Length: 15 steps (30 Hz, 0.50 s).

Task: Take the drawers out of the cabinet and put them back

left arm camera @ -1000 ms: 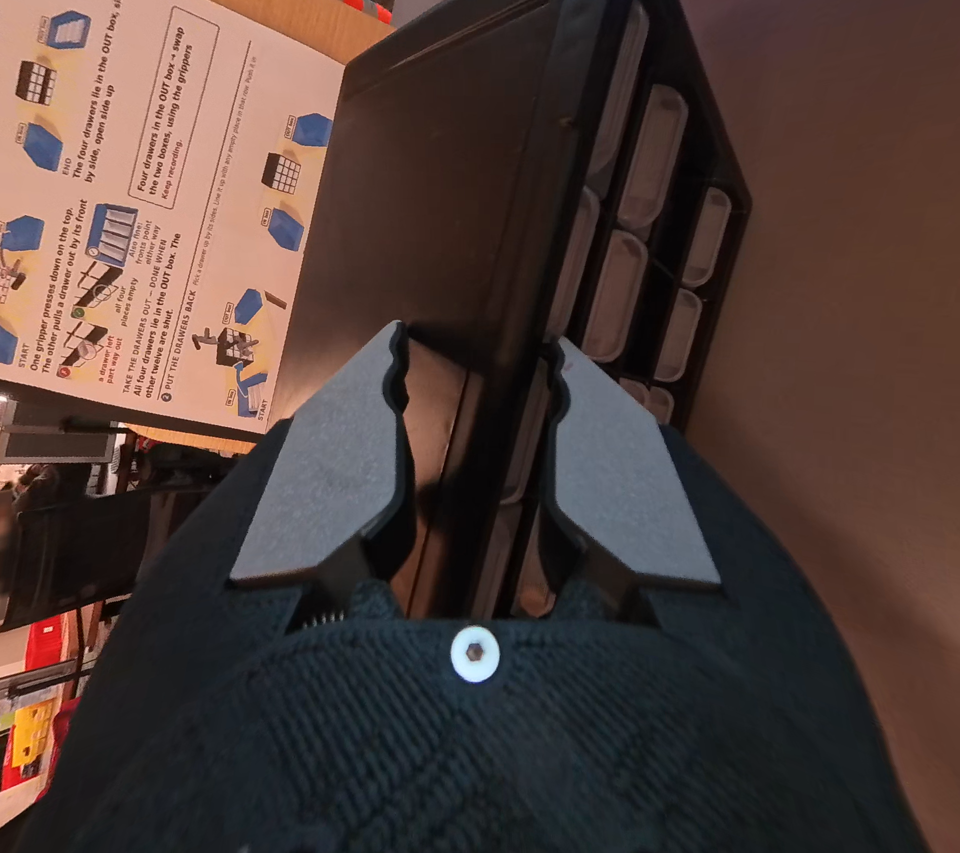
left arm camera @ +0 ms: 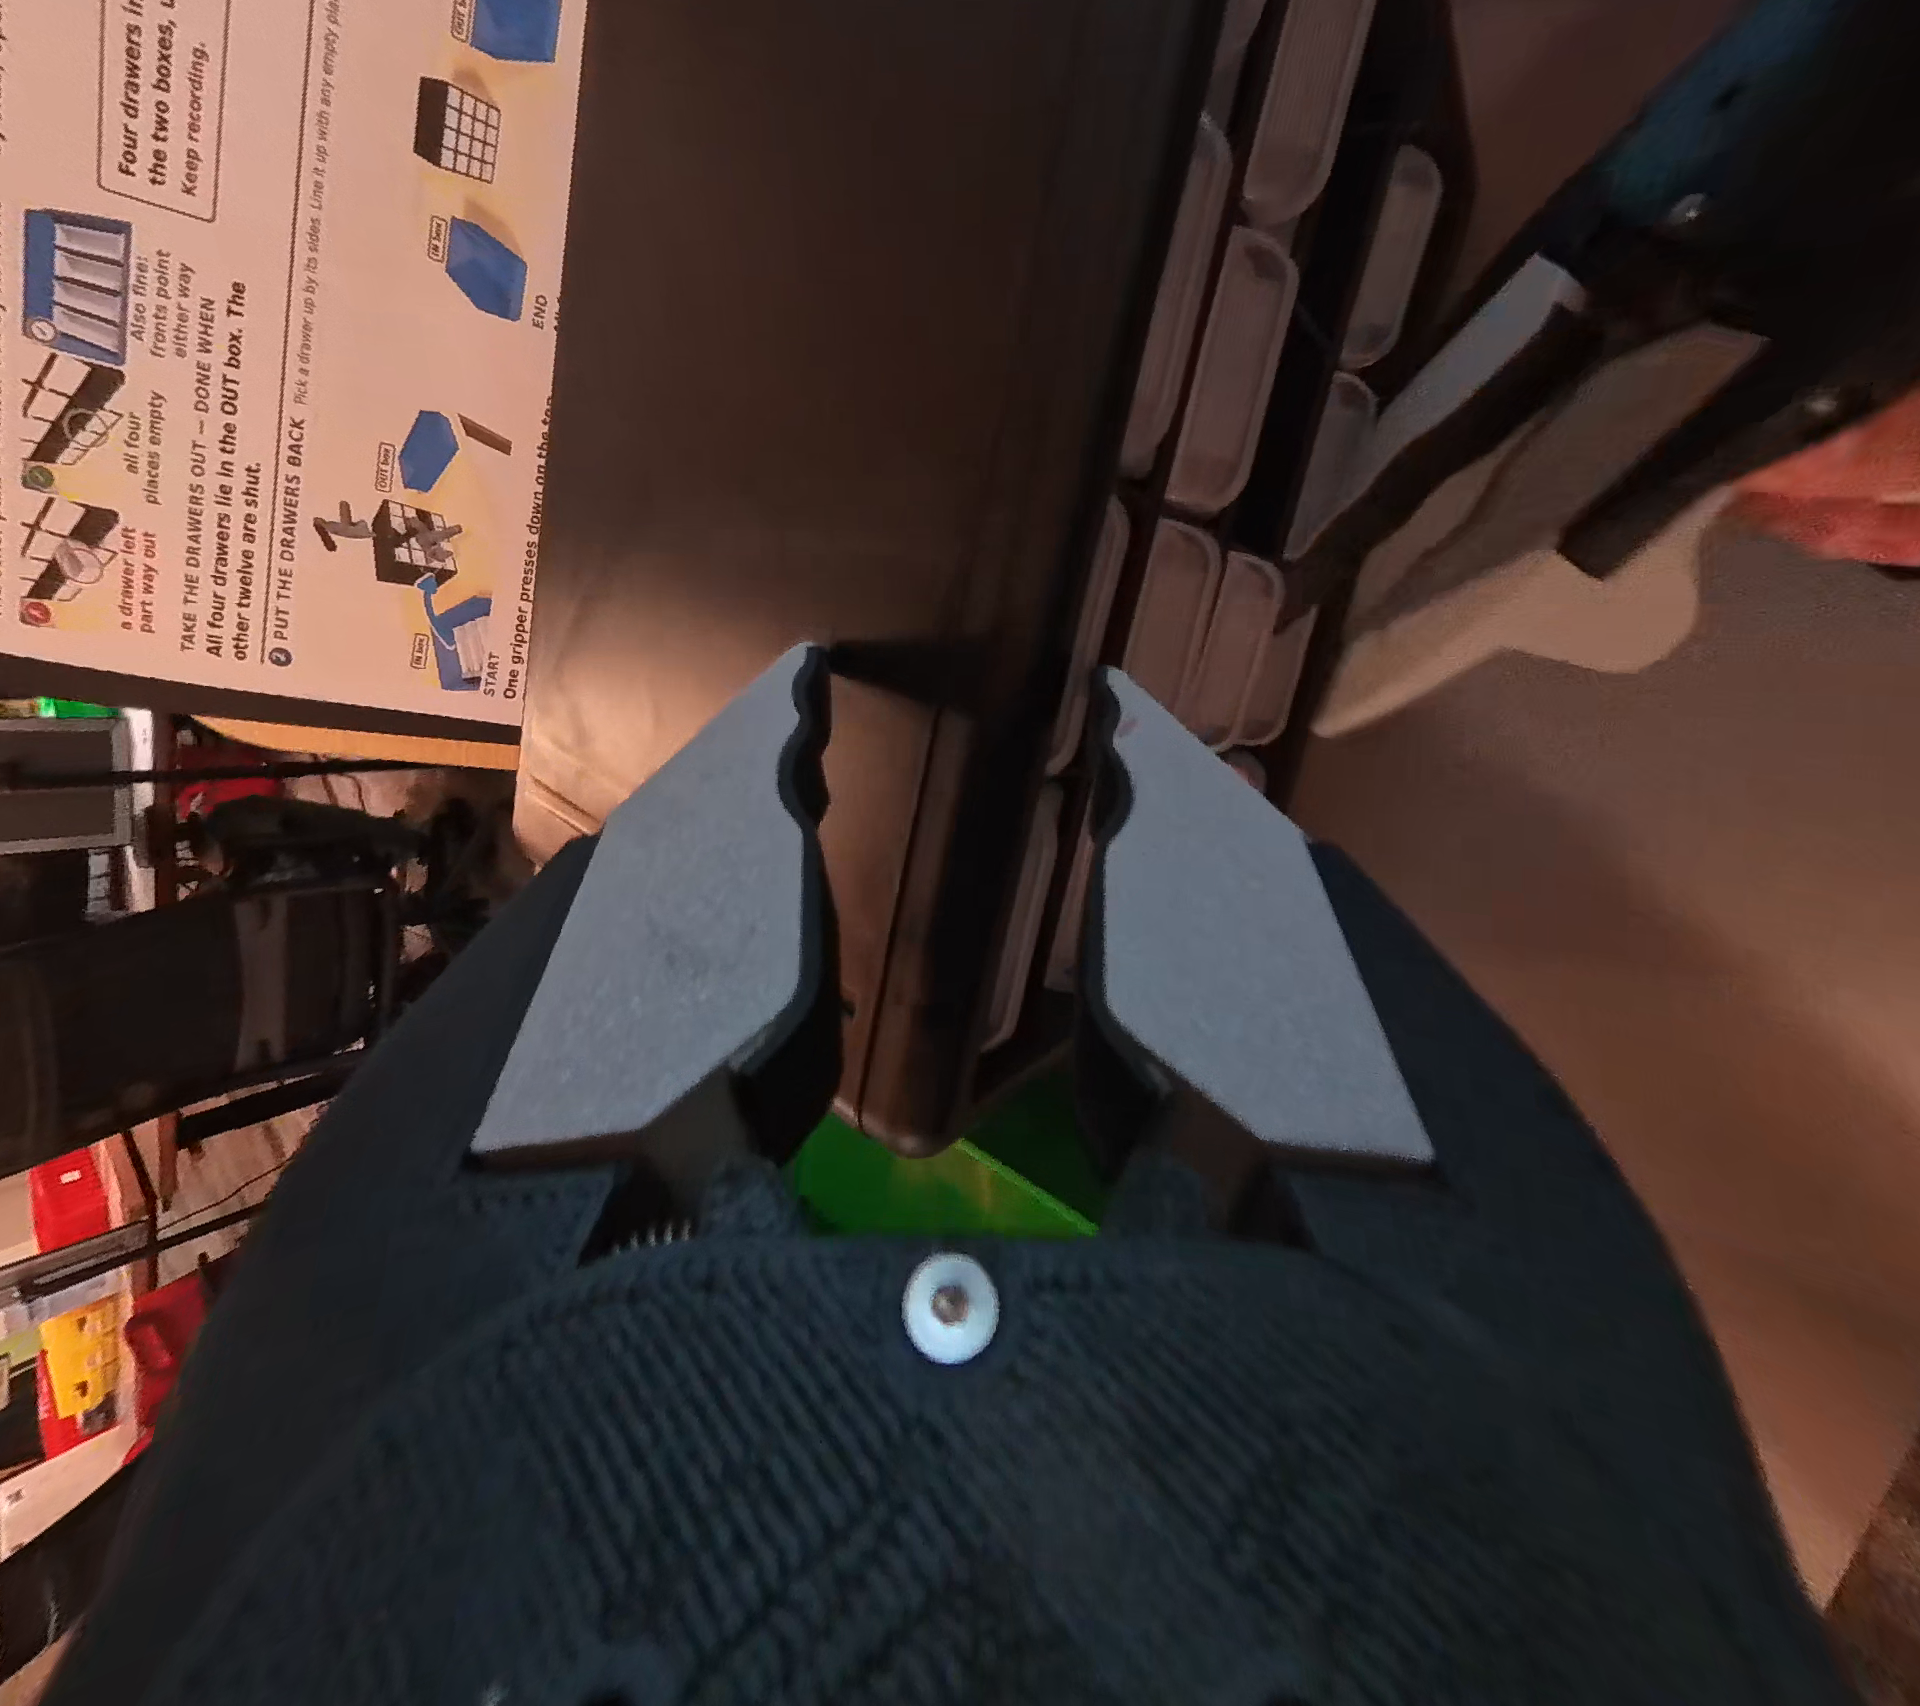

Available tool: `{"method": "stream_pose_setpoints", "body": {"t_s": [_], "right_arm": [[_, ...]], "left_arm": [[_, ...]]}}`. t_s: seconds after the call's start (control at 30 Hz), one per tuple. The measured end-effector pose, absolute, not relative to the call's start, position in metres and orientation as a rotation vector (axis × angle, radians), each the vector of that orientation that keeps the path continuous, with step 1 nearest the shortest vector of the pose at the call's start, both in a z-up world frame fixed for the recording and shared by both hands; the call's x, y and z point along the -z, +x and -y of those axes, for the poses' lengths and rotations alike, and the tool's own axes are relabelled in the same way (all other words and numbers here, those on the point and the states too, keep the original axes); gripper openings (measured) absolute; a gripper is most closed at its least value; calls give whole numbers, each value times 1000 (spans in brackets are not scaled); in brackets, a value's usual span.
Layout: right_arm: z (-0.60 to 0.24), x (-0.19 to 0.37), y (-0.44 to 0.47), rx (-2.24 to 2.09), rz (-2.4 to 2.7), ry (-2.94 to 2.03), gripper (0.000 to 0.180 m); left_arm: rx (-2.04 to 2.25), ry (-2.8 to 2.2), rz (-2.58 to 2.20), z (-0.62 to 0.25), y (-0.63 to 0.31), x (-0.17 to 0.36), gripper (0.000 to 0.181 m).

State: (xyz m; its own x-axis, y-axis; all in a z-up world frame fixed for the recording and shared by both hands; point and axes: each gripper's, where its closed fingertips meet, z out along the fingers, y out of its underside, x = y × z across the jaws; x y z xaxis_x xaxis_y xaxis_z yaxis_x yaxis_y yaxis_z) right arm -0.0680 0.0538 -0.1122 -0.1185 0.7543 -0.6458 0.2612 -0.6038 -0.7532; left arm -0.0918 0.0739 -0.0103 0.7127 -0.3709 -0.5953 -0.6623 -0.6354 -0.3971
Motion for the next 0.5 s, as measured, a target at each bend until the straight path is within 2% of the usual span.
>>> {"method": "stream_pose_setpoints", "body": {"t_s": [0.03,0.17,0.27,0.5], "right_arm": [[-60,118,-70,-1784,1066,-1823,37],[-62,115,-77,-1951,967,-1794,28],[-66,110,-79,-1990,911,-1780,10],[-51,112,-65,-1988,972,-1794,8]], "left_arm": [[-634,-2311,-785,-74,-92,10,48],[-636,-2308,-776,-74,-92,10,48],[-621,-2301,-754,-74,-92,10,48],[-653,-2319,-767,-74,-92,11,48]]}}
